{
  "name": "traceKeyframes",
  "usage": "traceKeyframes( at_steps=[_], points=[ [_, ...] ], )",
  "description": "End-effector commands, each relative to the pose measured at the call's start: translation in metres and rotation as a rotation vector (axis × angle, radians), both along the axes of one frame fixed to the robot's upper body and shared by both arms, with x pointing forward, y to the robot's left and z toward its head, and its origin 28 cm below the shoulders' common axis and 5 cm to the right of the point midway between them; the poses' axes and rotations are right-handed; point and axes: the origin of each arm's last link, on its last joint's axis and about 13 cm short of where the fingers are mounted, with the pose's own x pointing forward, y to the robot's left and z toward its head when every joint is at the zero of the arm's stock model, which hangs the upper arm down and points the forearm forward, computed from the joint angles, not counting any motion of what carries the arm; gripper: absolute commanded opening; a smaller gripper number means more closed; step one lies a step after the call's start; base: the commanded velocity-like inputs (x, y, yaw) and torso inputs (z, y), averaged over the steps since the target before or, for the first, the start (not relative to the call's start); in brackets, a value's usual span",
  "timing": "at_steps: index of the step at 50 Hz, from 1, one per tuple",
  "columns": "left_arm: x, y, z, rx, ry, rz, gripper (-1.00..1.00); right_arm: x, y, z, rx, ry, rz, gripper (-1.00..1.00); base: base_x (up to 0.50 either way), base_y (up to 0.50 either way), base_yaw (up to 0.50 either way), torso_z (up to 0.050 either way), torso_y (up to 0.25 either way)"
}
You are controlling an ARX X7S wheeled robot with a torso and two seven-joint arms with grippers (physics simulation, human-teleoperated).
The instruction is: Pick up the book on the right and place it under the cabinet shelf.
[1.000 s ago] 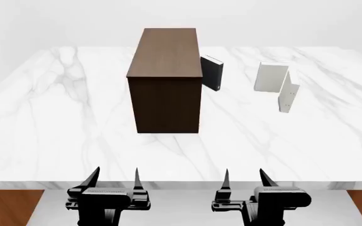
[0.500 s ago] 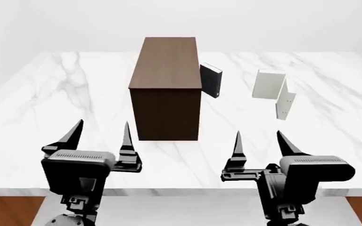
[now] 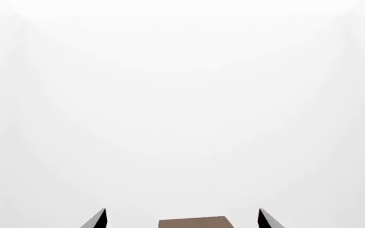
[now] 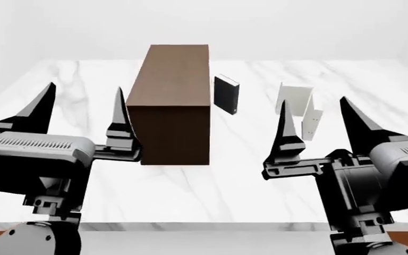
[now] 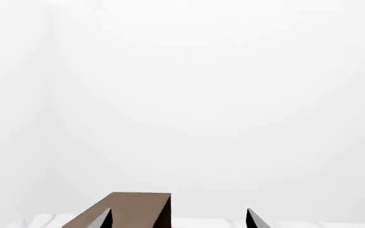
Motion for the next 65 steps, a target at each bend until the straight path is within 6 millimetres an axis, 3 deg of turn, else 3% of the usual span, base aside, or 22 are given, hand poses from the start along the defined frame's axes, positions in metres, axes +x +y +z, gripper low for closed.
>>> traceKeyframes(
  at_steps=[1, 50, 65],
  points=[
    [-0.0115, 0.0009, 0.0119, 0.019, -0.018, 0.002, 1.00, -0.0076, 0.0021, 0.0054, -0.032, -0.006, 0.022, 1.00, 0.45, -0.34, 0.00, 0.000, 0.000],
    [-0.0142, 0.0035, 0.0135, 0.009, -0.034, 0.006, 1.00, -0.0067, 0.0029, 0.0028, -0.008, -0.014, 0.011, 1.00, 0.50, -0.02, 0.00, 0.000, 0.001],
    [-0.0148, 0.0033, 0.0137, 0.036, -0.030, 0.025, 1.00, -0.0059, 0.0025, 0.0038, 0.018, 0.008, 0.021, 1.00, 0.00, 0.00, 0.00, 0.000, -0.144]
  ],
)
